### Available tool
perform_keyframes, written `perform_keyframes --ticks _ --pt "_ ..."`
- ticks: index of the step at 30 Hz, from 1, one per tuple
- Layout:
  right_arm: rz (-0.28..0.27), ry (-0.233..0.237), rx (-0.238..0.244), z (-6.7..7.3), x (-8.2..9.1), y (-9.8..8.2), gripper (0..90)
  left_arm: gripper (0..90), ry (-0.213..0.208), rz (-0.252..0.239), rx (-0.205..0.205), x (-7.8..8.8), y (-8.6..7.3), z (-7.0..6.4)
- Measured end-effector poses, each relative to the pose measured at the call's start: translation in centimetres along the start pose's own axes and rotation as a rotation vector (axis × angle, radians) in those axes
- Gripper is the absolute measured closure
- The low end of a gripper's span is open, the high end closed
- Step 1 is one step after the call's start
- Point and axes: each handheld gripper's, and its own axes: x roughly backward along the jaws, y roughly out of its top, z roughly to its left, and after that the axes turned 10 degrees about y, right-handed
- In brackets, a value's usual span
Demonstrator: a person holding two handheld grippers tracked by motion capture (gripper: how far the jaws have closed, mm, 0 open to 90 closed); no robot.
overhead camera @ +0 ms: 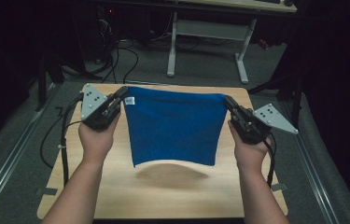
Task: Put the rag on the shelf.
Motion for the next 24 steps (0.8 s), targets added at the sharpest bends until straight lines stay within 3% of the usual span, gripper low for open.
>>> perform_keyframes --ticks 2,4,12,19,24 --pt "0.004 -0.009 0.004 -0.4 -0.8 0.3 88.7 89.2 0.009 0.006 -0.024 -0.5 0.2 0.2" --pt "0.006 -0.011 0.001 -0.5 -1.2 0.4 88.7 89.2 0.010 0.014 -0.013 -1.2 0.6 0.8" --pt "0.005 -0.023 0.000 -1.4 -3.5 1.9 88.7 89.1 0.037 0.023 -0.062 -3.4 1.5 1.9" --pt "0.021 -0.045 0.002 -2.4 -5.2 2.8 88.7 89.2 0.058 0.009 -0.053 -5.3 2.8 2.6" --pt "0.038 -0.062 -0.007 -3.4 -6.7 3.1 88.6 89.2 0.073 0.012 -0.071 -7.0 3.6 2.9"
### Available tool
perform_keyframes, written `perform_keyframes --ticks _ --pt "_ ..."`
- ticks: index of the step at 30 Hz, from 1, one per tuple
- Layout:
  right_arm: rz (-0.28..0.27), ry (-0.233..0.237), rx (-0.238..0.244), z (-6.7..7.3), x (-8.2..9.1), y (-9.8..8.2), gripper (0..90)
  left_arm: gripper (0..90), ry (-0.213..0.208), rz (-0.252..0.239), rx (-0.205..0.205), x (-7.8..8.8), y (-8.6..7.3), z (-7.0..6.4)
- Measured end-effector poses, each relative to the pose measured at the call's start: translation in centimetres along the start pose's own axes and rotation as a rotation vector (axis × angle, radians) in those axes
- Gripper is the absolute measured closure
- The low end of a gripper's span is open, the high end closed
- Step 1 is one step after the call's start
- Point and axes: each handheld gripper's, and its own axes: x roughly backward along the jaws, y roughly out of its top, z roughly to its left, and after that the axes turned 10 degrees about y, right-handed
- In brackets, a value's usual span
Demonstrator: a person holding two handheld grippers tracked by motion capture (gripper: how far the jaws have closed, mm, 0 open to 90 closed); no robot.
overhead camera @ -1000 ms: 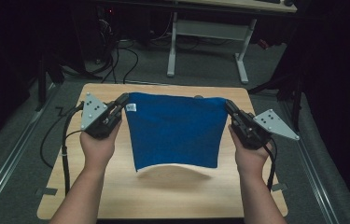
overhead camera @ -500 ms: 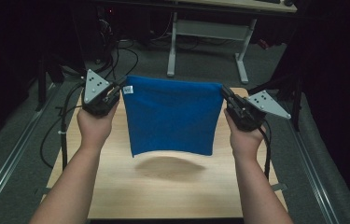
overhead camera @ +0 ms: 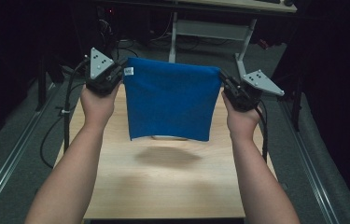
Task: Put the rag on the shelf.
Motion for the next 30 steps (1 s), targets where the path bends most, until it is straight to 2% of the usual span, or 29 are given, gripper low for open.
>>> perform_keyframes --ticks 6,10,15,18,21,26,30 --pt "0.033 -0.029 0.005 -1.2 -1.8 0.0 88.6 89.1 0.011 0.030 -0.009 -2.1 -0.1 0.1" --pt "0.067 -0.047 0.013 -1.9 -3.3 -0.4 88.6 89.1 -0.001 0.085 0.012 -3.6 -0.7 0.4" --pt "0.111 -0.060 0.023 -2.5 -4.8 -1.4 88.6 89.1 0.002 0.144 -0.005 -5.1 -1.8 0.3" --pt "0.131 -0.064 0.005 -3.1 -5.5 -1.9 88.6 89.2 -0.003 0.175 -0.012 -5.9 -2.7 0.0" --pt "0.141 -0.063 -0.009 -3.6 -6.1 -2.6 88.6 89.1 -0.009 0.194 0.005 -6.2 -3.5 -0.1" --pt "0.193 -0.062 -0.019 -4.0 -7.0 -3.7 88.6 89.1 -0.009 0.243 -0.016 -6.9 -5.6 -0.3" --pt "0.225 -0.046 0.001 -3.7 -7.8 -4.5 88.6 89.1 -0.008 0.281 0.007 -7.2 -7.2 -0.1"
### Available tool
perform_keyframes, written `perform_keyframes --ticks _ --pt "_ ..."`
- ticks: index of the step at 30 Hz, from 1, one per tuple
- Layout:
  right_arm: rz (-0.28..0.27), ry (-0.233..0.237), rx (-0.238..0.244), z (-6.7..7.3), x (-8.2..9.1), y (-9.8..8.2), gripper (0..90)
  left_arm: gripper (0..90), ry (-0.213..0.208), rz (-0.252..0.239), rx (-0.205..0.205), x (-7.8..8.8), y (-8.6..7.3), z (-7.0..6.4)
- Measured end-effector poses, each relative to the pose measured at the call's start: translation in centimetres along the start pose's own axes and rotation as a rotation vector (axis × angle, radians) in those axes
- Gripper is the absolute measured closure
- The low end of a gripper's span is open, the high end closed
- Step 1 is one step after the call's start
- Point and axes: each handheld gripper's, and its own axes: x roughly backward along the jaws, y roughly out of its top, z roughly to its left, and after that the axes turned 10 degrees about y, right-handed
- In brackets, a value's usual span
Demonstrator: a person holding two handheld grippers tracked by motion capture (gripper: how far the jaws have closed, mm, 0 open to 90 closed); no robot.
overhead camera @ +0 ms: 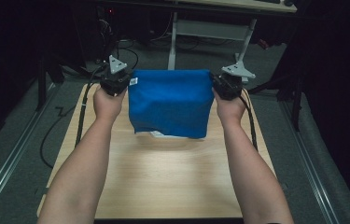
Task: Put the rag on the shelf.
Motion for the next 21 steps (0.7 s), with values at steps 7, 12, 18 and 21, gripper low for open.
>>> perform_keyframes --ticks 7,12,18,21 --pt "0.107 0.015 0.045 0.5 -1.8 -2.4 88.6 89.1 -0.042 0.091 0.017 -1.3 -3.2 0.0" --pt "0.137 0.028 0.015 0.2 -2.3 -4.4 88.6 89.0 -0.086 0.158 0.006 -1.9 -5.0 -0.7" --pt "0.154 0.047 -0.014 -0.3 -2.3 -5.9 88.5 89.0 -0.106 0.175 0.015 -2.3 -6.6 -1.4" --pt "0.160 0.047 -0.015 -0.2 -2.3 -6.5 88.5 89.0 -0.110 0.184 0.018 -2.4 -7.1 -1.5"
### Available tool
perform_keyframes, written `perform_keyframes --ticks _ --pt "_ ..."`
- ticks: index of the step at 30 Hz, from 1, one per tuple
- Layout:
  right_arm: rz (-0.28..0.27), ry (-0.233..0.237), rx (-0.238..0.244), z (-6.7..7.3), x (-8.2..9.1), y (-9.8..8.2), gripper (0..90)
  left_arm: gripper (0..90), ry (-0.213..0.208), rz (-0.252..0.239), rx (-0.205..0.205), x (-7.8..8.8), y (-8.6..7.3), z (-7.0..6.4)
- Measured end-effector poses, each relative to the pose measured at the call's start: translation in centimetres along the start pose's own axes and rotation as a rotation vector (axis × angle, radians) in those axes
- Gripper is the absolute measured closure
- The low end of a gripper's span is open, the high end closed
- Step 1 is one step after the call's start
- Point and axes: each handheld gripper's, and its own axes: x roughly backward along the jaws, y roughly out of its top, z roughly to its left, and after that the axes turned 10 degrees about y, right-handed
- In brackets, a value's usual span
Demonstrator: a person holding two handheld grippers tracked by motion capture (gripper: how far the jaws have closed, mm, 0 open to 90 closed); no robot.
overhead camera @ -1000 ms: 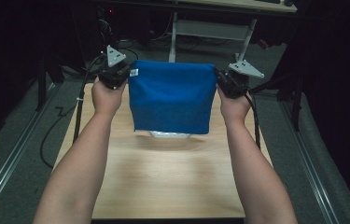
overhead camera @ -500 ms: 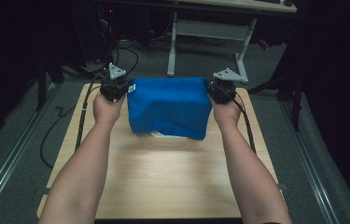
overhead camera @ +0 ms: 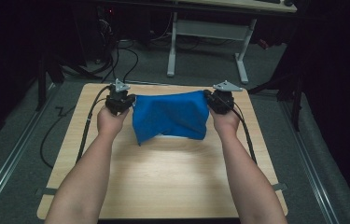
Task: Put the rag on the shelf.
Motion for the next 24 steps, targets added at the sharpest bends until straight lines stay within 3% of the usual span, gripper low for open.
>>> perform_keyframes --ticks 11,16,19,24 --pt "0.038 0.023 -0.040 0.0 -0.7 -3.0 88.4 89.0 -0.034 0.047 0.017 -0.8 -2.4 -0.7" --pt "0.039 0.039 -0.074 -0.1 -0.8 -4.1 88.3 89.0 -0.058 0.065 0.037 -1.0 -3.6 -1.0" --pt "0.047 0.057 -0.100 -0.2 -0.8 -4.7 88.2 89.0 -0.065 0.075 0.029 -1.0 -4.2 -1.4" --pt "0.049 0.058 -0.098 0.0 -1.0 -5.5 88.2 88.9 -0.081 0.081 0.049 -1.0 -5.3 -1.7"
